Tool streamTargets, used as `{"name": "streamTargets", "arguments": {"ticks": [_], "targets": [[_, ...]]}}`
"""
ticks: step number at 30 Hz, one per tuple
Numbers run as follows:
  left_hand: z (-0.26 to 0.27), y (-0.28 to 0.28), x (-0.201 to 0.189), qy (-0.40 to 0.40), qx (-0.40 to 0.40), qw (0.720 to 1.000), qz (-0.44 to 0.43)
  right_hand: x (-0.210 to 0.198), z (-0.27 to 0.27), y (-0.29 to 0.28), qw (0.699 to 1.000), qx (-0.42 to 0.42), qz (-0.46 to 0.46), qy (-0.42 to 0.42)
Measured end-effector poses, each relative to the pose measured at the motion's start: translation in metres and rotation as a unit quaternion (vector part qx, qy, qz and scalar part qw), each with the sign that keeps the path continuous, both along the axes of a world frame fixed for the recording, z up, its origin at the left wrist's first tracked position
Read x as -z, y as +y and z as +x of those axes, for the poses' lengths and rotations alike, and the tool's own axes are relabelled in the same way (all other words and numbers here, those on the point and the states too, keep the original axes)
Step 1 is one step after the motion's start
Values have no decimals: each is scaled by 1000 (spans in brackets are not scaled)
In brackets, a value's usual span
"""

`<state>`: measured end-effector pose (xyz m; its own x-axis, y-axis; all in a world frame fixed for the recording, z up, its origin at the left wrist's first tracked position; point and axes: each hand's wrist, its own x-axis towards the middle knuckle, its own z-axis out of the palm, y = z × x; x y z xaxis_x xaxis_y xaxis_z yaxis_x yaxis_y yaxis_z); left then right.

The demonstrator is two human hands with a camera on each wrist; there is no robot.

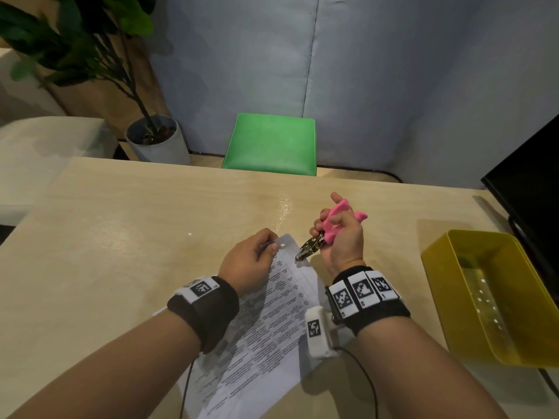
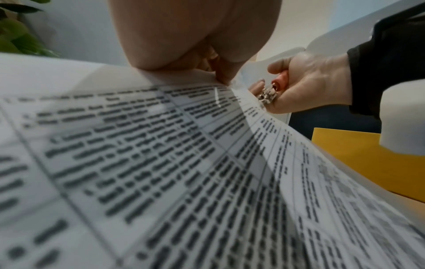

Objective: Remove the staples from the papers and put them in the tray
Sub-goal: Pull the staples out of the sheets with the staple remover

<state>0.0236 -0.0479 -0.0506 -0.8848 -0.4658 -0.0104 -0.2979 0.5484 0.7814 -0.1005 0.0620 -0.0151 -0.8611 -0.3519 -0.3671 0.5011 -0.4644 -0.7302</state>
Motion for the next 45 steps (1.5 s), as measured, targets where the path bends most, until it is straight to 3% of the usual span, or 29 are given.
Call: {"name": "streamTargets", "arguments": {"ticks": [13,45], "targets": [[8,-13,-1,89,-71,992,62,5,-6,14,1000,0,25,13],[13,-14,8,78,-68,988,111,16,-5,-3,995,-17,71,64]]}}
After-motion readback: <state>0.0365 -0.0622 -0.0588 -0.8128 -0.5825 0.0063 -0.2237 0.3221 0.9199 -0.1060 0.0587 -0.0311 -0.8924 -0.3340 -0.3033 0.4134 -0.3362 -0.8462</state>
